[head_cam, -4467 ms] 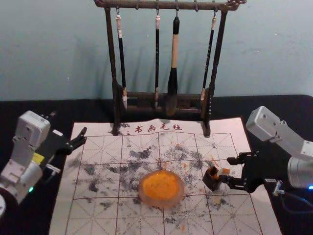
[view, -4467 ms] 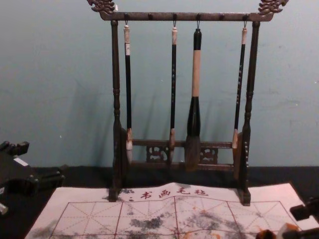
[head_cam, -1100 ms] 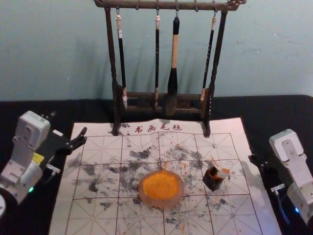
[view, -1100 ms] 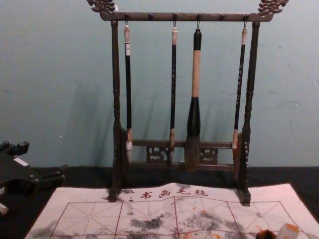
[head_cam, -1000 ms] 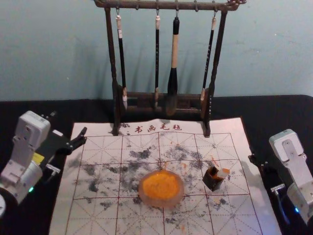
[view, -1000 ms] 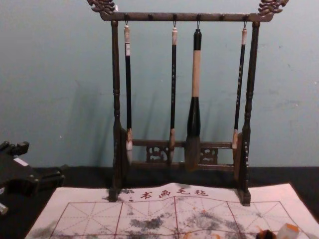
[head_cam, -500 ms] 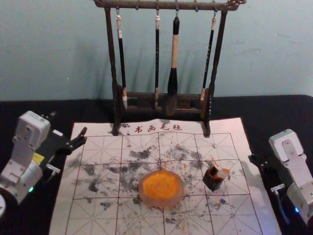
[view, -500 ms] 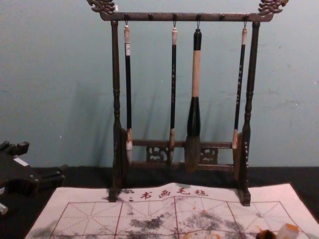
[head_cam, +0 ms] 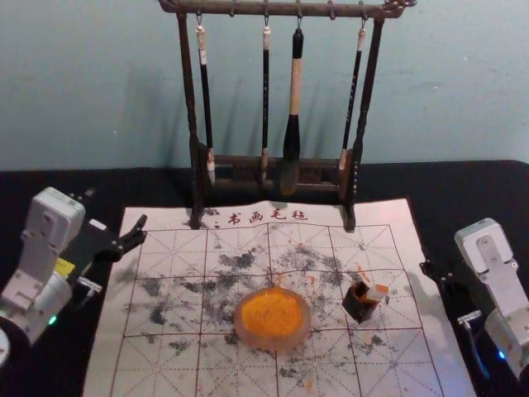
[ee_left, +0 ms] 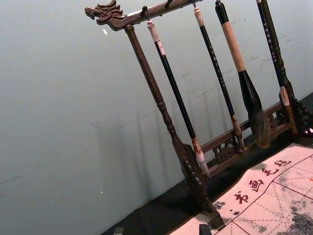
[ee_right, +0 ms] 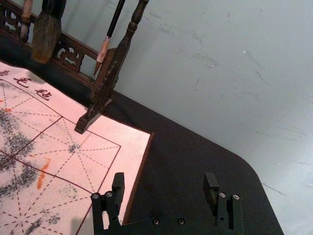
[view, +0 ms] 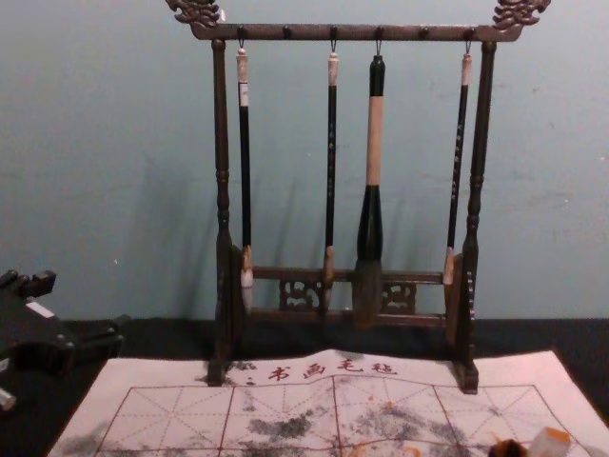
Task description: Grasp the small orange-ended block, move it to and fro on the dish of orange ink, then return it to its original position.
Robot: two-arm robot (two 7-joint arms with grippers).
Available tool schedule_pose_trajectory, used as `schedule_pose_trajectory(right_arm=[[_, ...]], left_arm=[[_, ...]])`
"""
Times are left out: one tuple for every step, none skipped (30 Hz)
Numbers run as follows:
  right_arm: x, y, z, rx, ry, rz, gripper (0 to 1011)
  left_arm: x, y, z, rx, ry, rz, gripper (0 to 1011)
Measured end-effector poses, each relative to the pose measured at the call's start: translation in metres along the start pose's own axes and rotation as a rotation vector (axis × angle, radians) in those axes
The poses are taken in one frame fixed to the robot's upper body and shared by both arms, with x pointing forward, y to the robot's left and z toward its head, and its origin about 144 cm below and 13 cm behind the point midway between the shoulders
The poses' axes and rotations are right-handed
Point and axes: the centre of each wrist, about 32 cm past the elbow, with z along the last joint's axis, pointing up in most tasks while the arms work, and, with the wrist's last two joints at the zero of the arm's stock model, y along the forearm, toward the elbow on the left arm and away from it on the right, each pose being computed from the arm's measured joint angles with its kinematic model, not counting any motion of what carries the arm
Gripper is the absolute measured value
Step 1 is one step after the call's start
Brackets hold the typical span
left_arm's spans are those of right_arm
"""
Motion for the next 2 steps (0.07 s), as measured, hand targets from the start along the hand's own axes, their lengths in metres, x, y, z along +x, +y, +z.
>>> schedule_pose_trajectory(right_arm=[[0.0, 0.0, 0.0, 0.0, 0.0, 0.0, 1000], [0.0, 0.0, 0.0, 0.0, 0.0, 0.0, 1000]], left_arm=[[0.0, 0.0, 0.0, 0.0, 0.0, 0.0, 1001], [0.0, 0.0, 0.0, 0.0, 0.0, 0.0, 1001]])
